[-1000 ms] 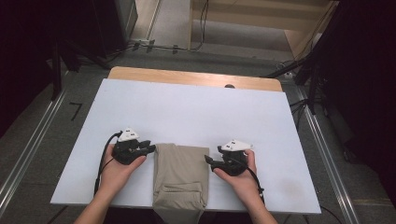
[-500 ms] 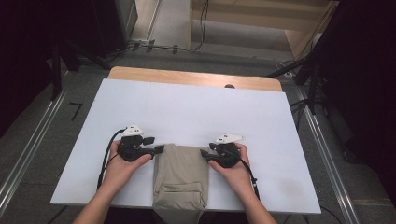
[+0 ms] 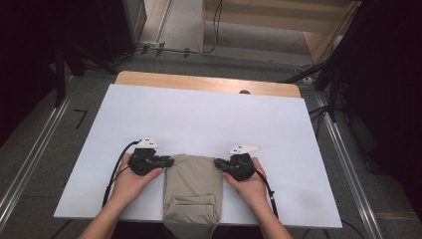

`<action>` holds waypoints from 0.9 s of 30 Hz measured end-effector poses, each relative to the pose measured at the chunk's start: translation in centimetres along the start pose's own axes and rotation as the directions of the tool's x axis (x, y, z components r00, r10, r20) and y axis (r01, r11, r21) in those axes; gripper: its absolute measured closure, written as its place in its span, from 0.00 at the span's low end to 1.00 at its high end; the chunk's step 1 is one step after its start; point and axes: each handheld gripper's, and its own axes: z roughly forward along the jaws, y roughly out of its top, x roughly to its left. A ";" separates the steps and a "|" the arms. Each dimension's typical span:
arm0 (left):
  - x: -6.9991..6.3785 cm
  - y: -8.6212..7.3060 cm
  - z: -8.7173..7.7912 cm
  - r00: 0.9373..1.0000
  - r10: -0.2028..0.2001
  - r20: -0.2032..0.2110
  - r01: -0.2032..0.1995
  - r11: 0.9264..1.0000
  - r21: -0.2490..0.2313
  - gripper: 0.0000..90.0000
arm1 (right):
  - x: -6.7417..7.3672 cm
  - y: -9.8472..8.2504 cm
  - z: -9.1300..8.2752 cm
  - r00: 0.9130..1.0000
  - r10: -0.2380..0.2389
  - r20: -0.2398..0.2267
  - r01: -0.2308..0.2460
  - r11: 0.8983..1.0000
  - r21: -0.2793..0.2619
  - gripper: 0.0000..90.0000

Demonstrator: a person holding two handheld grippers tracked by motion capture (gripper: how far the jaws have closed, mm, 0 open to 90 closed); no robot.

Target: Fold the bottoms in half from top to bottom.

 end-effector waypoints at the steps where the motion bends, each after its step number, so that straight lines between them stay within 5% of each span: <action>1: -0.2 0.0 0.0 1.000 0.013 -0.009 -0.013 1.000 -0.004 0.91 | 0.1 0.0 0.0 1.000 -0.008 0.008 0.008 1.000 -0.001 0.94; 12: 0.1 1.7 -0.7 1.000 0.017 0.012 -0.015 0.995 -0.094 0.96 | -0.1 0.6 -1.6 0.997 -0.066 0.048 0.069 0.995 -0.068 0.95; 18: 0.9 4.5 -0.6 1.000 0.015 0.012 -0.013 0.987 -0.162 0.96 | -1.2 2.8 -3.1 0.993 -0.075 0.090 0.084 0.991 -0.102 0.95; 27: 2.8 9.3 0.7 1.000 0.003 0.004 -0.002 0.985 -0.173 0.96 | -4.0 6.4 -3.6 0.990 -0.044 0.130 0.063 0.987 -0.148 0.95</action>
